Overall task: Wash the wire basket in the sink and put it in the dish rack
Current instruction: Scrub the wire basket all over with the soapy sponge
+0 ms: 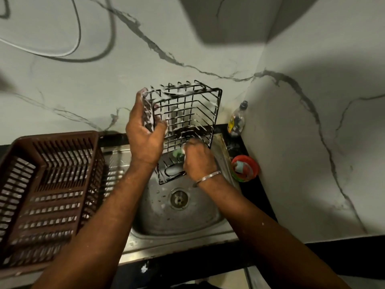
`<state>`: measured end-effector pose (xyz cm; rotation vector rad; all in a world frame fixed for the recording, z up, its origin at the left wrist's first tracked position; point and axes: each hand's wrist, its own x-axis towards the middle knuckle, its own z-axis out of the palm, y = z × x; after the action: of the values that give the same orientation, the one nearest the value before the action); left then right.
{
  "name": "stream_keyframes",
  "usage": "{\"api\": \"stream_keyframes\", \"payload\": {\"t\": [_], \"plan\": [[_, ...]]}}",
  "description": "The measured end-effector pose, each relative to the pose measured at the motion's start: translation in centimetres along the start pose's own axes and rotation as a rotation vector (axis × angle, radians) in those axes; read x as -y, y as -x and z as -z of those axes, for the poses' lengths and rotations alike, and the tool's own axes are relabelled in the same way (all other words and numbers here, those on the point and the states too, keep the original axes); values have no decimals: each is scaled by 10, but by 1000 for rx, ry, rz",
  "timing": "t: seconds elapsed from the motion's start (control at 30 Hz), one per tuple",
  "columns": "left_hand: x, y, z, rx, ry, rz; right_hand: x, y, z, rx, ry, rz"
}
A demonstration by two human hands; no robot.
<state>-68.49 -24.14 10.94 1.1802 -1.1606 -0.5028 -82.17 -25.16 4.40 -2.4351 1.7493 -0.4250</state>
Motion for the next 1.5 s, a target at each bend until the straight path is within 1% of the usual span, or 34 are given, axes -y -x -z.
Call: {"api": "stream_keyframes", "payload": {"t": [0.03, 0.13, 0.2, 0.3, 0.4, 0.47, 0.5, 0.57, 0.67, 0.73, 0.83, 0.87, 0.93, 1.07, 1.2, 1.27, 1.4, 1.43, 1.5], "plan": [[-1, 0, 0, -2, 5, 2, 0, -1, 0, -5, 35, 7], [-4, -2, 1, -20, 5, 7, 5, 13, -2, 71, 148, 62], [0, -3, 5, -28, -10, 17, 8, 21, -1, 113, 196, 61], [3, -6, 6, -28, -38, 46, 11, 20, -1, 116, 261, 53], [3, -5, 4, -20, -73, 60, 13, 22, -2, 171, 268, 17], [1, -4, 2, -13, -74, 100, 11, 25, -1, 209, 277, 12], [0, -2, 1, -13, -80, 127, 11, 24, 1, 205, 284, 18], [2, -1, -2, -4, -108, 155, 11, 20, 5, 141, 299, 39], [4, 1, -8, 44, -166, 139, 10, 9, 3, 111, 317, 95], [2, 1, -10, 55, -187, 133, 5, 12, -3, 147, 398, 153], [1, -2, -9, 47, -172, 191, 3, 26, -10, 279, 551, 236], [1, -1, -9, 43, -167, 219, 4, 28, -8, 303, 561, 228], [3, 2, -9, 41, -173, 243, 9, 25, 1, 299, 561, 212], [7, 2, -12, 68, -252, 192, 11, 17, 3, 265, 587, 248], [4, -7, -10, 37, -249, 187, 8, 28, -6, 376, 646, 200], [1, -8, -9, 44, -250, 182, 14, 27, 3, 357, 629, 174], [-8, -10, -12, 93, -334, 138, 17, 7, 17, 218, 583, 225], [-10, -11, -12, 101, -347, 138, 15, 5, 18, 210, 575, 222], [-13, -10, -12, 106, -357, 147, 12, 9, 12, 259, 599, 228]]}}
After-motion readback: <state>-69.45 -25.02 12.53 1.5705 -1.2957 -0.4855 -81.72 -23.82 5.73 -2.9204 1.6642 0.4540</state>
